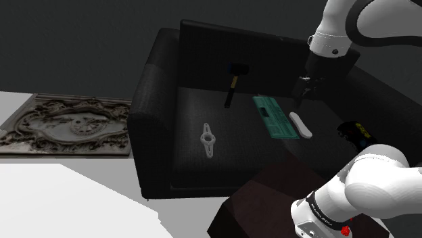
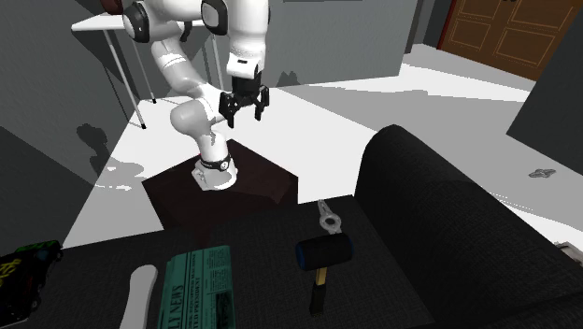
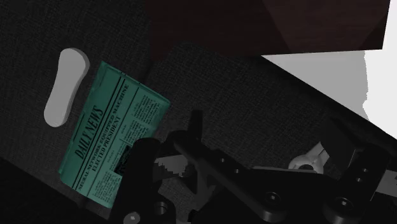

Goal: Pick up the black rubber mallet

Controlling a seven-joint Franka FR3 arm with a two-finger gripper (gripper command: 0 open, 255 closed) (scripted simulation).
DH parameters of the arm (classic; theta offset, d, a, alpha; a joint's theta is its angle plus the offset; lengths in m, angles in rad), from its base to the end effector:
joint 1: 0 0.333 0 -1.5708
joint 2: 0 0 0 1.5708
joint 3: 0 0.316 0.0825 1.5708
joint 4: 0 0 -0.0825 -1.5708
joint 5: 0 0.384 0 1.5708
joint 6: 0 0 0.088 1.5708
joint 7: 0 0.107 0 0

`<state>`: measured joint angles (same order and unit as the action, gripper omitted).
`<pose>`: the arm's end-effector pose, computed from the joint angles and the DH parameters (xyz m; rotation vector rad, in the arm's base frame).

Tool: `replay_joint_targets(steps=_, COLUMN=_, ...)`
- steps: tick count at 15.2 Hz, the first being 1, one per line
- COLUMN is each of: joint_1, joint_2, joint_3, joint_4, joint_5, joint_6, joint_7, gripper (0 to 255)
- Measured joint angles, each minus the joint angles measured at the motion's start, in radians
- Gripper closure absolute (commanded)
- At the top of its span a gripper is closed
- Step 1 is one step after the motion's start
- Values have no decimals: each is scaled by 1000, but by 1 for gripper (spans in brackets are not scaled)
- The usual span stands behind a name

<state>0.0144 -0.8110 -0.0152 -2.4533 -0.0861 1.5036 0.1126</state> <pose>0.2891 -0.0109 0.5475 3.0472 -0.1643 -0.2050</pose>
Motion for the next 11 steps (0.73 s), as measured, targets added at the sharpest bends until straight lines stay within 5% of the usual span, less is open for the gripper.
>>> replay_joint_targets(steps=11, joint_1=14, joint_2=303, joint_3=-107, joint_4=154, joint_5=-97, joint_6=203, joint_7=-222, gripper=0)
